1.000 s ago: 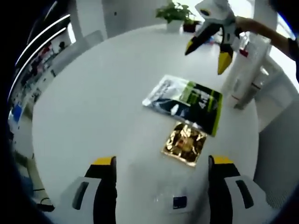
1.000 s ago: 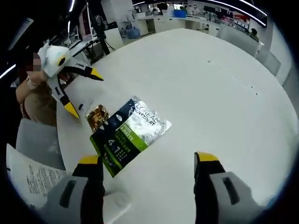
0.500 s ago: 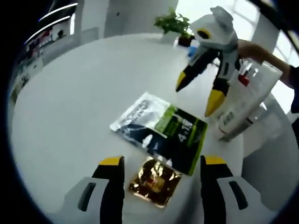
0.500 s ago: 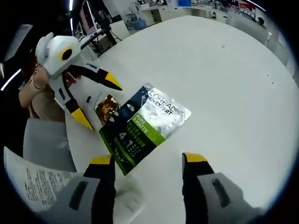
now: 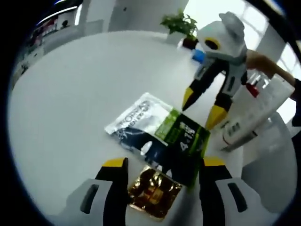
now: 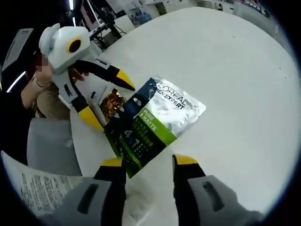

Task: Arrange the skincare products in the storage area until every visible bottle or jar stands upright without overlapping.

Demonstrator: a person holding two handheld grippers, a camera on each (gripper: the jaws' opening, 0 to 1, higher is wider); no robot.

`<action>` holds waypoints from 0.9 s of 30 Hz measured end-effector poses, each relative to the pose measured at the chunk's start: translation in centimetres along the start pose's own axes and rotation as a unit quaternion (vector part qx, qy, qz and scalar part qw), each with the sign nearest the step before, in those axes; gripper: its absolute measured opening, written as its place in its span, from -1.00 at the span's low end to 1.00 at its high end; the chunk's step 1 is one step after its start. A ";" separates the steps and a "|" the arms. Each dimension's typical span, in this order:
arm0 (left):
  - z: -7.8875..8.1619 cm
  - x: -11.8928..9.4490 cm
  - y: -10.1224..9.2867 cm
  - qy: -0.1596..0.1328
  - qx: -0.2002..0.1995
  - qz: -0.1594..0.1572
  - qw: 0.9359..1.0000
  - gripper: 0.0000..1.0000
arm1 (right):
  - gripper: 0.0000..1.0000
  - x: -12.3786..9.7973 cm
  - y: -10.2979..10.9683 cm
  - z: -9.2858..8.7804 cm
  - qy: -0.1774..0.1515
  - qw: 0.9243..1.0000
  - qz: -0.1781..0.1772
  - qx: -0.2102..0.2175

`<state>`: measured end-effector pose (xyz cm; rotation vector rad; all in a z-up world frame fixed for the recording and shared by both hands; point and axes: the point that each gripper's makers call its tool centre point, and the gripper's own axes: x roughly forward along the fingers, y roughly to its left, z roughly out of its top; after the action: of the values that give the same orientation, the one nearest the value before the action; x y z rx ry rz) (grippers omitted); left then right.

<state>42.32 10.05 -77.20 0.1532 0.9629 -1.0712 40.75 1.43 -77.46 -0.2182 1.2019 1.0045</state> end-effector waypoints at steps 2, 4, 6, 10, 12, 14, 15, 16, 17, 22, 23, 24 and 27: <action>0.2 0.2 -0.4 -0.007 -0.010 -0.010 1.000 0.12 | -0.30 0.1 0.2 0.3 -0.009 1.000 0.009 0.008; 0.3 0.3 -0.6 -0.011 -0.017 -0.013 1.000 0.06 | -0.36 0.3 0.3 0.4 -0.011 1.000 0.011 0.011; 0.3 0.4 -0.7 -0.013 -0.014 -0.013 1.000 0.01 | -0.38 0.4 0.3 0.3 -0.008 1.000 0.011 0.009; 0.6 0.3 -0.4 -0.033 -0.037 -0.019 0.999 -0.09 | -0.47 0.6 0.4 0.3 -0.009 1.000 0.014 0.012; 0.8 0.2 -0.5 -0.044 -0.052 -0.026 0.997 -0.12 | -0.56 0.9 0.2 0.2 -0.010 1.000 0.015 0.015; 0.9 0.0 -0.7 -0.050 -0.064 -0.032 0.996 -0.12 | -0.64 1.4 0.0 0.1 -0.008 1.000 0.011 0.015; 1.0 0.0 -0.8 -0.054 -0.069 -0.037 0.995 -0.13 | -0.68 1.5 0.0 0.1 -0.008 1.000 0.012 0.016; 1.0 0.1 -0.8 -0.058 -0.074 -0.040 0.995 -0.15 | -0.71 1.6 0.0 0.1 -0.008 1.000 0.012 0.016; 1.2 0.1 -0.8 -0.067 -0.085 -0.042 0.993 -0.17 | -0.74 1.9 0.0 0.1 -0.010 1.000 0.012 0.014; 1.5 -0.1 -0.3 -0.083 -0.121 -0.047 0.988 -0.24 | -0.88 2.2 -0.4 0.1 -0.020 0.999 0.011 0.024; 1.4 -0.1 -0.4 -0.081 -0.127 -0.049 0.987 -0.24 | -0.89 2.3 -0.3 0.0 -0.022 0.999 0.011 0.020; 1.4 -0.1 -0.5 -0.080 -0.125 -0.050 0.988 -0.25 | -0.90 2.3 -0.3 0.1 -0.026 1.000 0.012 0.013; 2.7 -0.7 -1.1 -0.111 -0.109 -0.057 0.986 -0.41 | -0.91 2.4 -0.1 0.2 -0.028 0.999 0.006 -0.017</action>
<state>42.94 8.45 -74.72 -0.1989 0.8873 -1.0545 40.98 2.83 -79.46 -0.2089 1.1366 1.0352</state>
